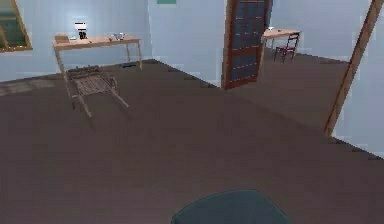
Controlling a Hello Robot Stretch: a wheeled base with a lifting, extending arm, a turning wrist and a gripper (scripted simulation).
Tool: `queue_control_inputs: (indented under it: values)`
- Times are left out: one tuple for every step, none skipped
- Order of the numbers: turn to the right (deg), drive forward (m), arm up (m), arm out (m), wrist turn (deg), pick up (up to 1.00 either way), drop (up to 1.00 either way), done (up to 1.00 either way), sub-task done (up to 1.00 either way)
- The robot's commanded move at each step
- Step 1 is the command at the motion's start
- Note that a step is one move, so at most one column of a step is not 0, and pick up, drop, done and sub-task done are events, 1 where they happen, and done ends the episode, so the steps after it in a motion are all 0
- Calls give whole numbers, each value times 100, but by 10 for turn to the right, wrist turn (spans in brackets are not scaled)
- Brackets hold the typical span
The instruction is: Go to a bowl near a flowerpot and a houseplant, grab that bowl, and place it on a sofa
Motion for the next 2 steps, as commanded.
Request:
queue_control_inputs:
  values:
    - [-450,0,0,0,0,0,0,0,0]
    - [-450,0,0,0,0,0,0,0,0]
